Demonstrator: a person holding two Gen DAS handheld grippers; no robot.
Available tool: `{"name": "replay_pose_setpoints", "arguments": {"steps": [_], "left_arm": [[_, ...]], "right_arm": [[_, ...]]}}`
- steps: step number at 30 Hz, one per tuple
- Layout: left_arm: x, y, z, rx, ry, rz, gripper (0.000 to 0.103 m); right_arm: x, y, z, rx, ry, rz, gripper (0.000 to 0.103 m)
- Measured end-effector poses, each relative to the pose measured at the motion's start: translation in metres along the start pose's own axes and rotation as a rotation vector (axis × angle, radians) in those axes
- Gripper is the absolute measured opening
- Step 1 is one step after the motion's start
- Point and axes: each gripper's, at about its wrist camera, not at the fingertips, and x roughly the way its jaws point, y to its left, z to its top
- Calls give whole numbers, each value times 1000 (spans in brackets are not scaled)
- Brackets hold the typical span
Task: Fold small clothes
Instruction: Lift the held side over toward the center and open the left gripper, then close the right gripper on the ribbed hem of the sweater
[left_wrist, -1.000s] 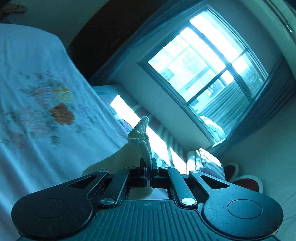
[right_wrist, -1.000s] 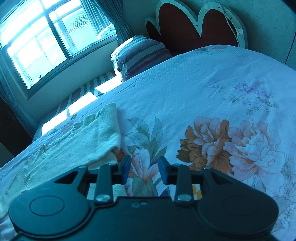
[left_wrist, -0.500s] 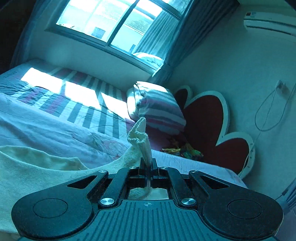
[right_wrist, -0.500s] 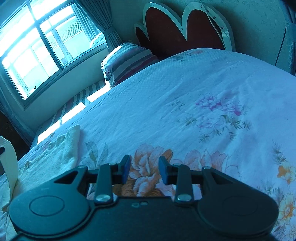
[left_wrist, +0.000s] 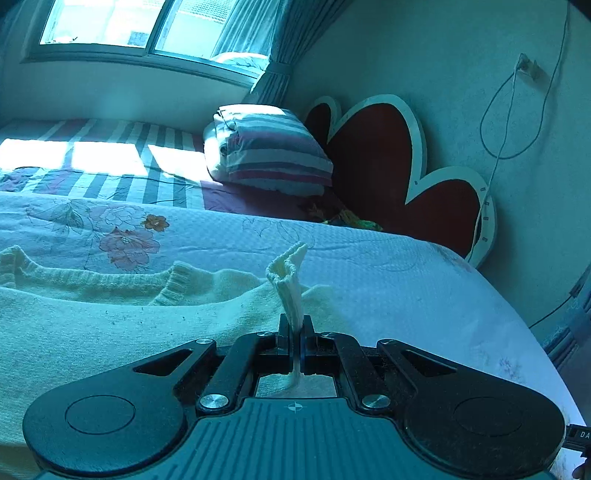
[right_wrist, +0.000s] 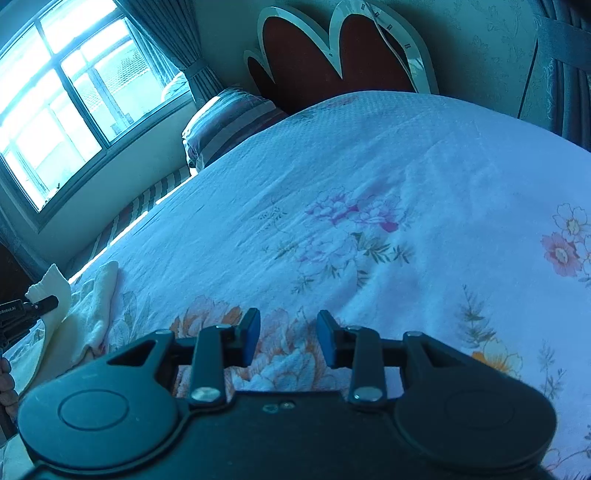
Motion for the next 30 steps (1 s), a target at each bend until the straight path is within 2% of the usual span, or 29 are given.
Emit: {"name": "replay_pose_setpoints", "arguments": {"steps": [5,6,7,8,9,12,14,15,16,18,20,25,27,30], "left_arm": [[18,-25,-16,76,137,-14,5],[15,-29,-18,93,139,-30,28],[6,-32,-20,99,121,-62,61],[-6,-33,-20,107,74,-73,73],[-23,-33,-20,122,25,-67,78],[-73,-3,-21,86,-41,-6,77],[-107,32,-29,38,-73,89,77],[-126,57,-35,9,-91,160,75],[-142,79,-40,-20,-98,221,67],[-170,122,-53,-84,-92,328,57],[-189,151,-63,-116,-78,400,57],[-195,192,-74,-109,-33,456,57],[-192,200,-73,-115,-38,446,57],[-183,209,-69,-112,-39,471,57]], "right_arm": [[-1,-2,0,-1,5,3,37],[-1,-1,0,-2,7,4,38],[-1,1,1,-3,8,5,38],[-2,4,2,-5,8,8,38],[-1,7,3,-7,7,12,38],[1,23,8,-16,9,53,38],[7,44,11,-29,14,106,37],[12,57,12,-41,19,135,37],[17,71,13,-57,26,169,36],[27,99,11,-81,40,240,35],[42,132,5,-109,68,300,34],[78,190,-15,-150,154,362,34],[89,202,-21,-147,183,367,34],[98,210,-28,-130,202,359,34]]}}
